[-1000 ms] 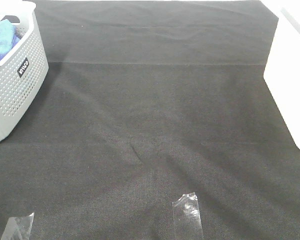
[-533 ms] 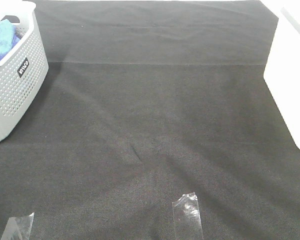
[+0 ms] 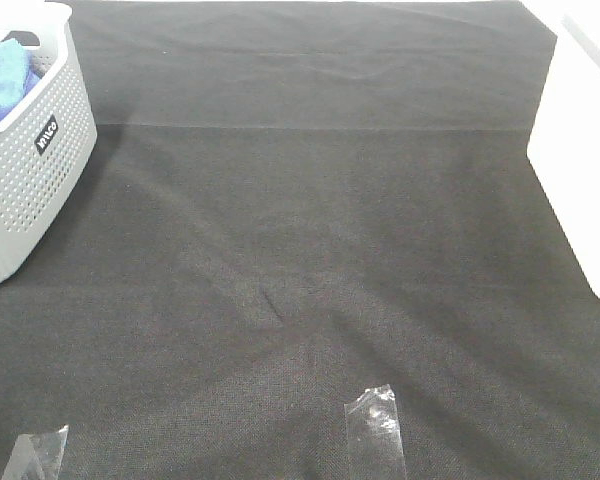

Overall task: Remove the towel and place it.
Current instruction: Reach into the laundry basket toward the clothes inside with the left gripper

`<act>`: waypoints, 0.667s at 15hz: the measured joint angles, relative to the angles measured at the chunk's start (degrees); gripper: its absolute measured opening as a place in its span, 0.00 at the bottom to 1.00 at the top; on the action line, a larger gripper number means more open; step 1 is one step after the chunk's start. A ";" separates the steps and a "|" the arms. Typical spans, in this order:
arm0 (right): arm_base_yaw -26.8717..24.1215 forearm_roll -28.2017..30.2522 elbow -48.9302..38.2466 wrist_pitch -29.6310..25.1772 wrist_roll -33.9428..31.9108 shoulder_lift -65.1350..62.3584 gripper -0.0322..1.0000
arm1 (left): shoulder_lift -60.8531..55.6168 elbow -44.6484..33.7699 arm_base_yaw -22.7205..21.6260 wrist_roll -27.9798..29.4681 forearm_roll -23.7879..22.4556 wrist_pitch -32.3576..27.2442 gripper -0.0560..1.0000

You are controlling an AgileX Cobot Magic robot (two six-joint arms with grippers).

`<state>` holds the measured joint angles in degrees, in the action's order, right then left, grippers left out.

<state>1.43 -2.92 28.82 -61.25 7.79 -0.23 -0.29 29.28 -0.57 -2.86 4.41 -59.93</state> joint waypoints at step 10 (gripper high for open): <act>0.00 0.06 0.00 0.00 0.00 0.00 0.76 | 0.00 0.00 0.00 0.00 -0.80 0.00 0.94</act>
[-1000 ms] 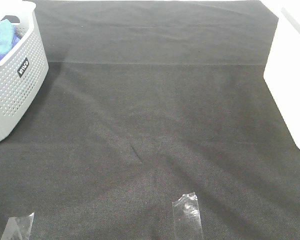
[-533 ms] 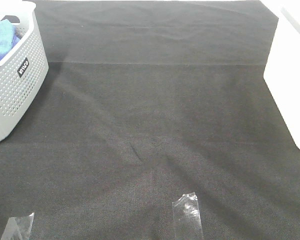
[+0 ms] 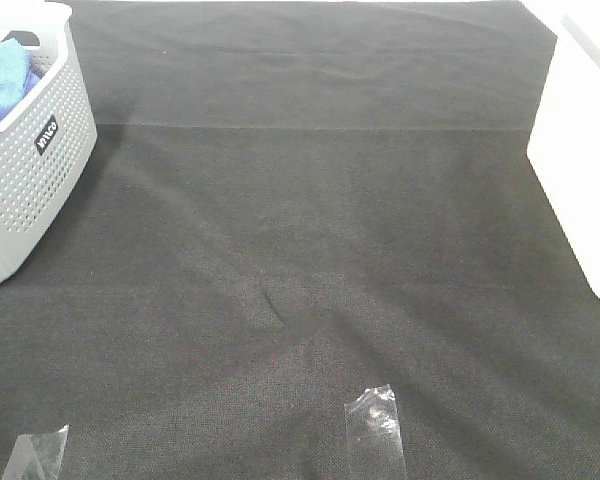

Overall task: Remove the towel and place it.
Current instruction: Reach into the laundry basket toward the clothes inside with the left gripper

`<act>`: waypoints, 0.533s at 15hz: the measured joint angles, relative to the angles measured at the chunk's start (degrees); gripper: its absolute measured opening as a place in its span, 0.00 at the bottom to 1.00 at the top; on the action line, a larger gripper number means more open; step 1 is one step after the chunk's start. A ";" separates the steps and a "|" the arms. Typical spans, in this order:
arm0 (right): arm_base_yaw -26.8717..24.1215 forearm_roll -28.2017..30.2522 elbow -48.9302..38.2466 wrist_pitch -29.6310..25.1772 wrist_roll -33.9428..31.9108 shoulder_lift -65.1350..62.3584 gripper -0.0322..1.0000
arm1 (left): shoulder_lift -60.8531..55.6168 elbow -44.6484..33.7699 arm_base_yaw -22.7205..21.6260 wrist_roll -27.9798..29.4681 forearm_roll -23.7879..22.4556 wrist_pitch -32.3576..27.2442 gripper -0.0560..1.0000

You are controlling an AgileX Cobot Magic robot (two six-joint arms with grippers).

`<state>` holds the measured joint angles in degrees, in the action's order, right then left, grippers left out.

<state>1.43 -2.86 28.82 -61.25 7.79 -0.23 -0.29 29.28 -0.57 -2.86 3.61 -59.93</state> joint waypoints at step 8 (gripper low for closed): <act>0.00 0.00 0.00 0.00 0.00 0.00 0.76 | 18.28 12.32 0.00 -2.35 -5.56 -0.80 0.99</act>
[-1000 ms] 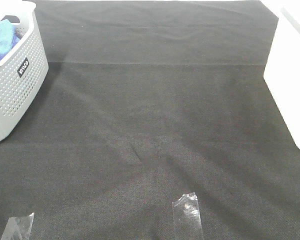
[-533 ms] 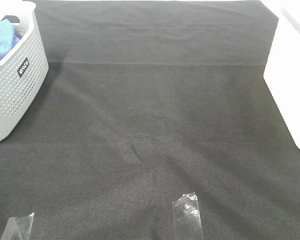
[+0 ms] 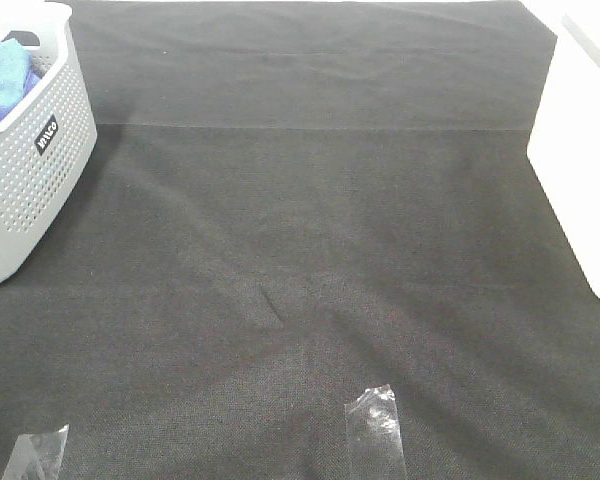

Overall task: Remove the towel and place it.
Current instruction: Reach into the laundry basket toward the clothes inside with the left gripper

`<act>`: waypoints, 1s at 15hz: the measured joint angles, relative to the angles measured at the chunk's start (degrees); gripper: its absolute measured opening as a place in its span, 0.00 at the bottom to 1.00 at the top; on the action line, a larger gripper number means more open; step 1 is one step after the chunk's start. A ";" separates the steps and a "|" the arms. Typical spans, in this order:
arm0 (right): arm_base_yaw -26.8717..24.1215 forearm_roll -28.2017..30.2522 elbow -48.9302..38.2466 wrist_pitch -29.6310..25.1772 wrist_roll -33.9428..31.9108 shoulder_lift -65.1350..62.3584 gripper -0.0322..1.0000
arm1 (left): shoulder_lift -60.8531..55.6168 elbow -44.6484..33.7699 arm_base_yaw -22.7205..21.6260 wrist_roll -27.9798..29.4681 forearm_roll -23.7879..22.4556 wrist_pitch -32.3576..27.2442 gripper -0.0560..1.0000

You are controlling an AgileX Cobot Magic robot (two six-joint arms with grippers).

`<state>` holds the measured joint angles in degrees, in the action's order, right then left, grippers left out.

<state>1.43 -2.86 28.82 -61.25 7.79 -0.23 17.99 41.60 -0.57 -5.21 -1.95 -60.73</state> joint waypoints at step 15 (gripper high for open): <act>0.00 0.00 0.00 0.00 0.00 0.00 0.76 | 87.38 67.67 0.00 -36.67 -10.60 -7.85 0.99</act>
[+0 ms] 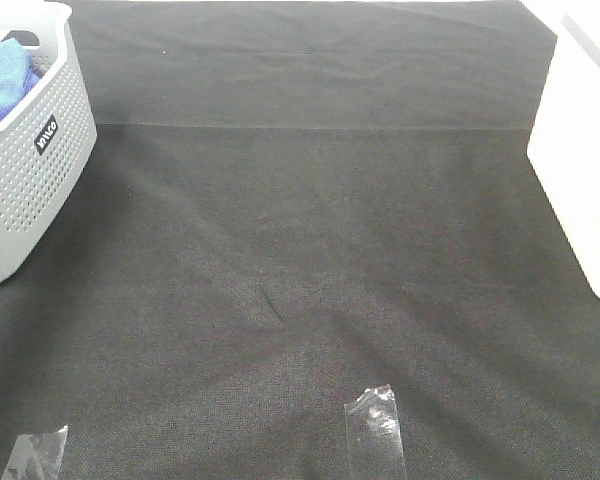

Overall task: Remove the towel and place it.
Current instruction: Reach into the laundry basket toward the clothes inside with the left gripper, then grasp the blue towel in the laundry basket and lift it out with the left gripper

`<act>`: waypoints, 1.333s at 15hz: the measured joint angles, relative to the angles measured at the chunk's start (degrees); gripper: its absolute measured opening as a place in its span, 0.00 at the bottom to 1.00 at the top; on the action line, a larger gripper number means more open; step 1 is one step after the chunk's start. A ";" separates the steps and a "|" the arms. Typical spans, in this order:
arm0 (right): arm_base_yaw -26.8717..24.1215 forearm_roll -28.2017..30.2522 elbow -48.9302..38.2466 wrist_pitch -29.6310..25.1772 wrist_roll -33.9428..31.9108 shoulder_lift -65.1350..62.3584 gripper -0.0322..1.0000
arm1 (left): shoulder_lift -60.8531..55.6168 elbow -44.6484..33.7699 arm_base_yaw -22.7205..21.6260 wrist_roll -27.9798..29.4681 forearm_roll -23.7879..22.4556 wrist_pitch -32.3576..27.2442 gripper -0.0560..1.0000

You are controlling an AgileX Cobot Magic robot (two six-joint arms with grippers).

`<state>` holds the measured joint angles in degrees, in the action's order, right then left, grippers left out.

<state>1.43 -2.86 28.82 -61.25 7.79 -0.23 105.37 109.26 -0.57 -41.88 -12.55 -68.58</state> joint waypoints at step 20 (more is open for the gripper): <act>0.00 0.00 0.00 0.00 0.00 0.00 0.76 | 26.01 0.06 -8.19 -12.26 0.23 13.58 0.79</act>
<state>1.43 -2.86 28.82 -61.25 7.79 -0.23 131.38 109.32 -8.77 -54.14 -12.32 -55.00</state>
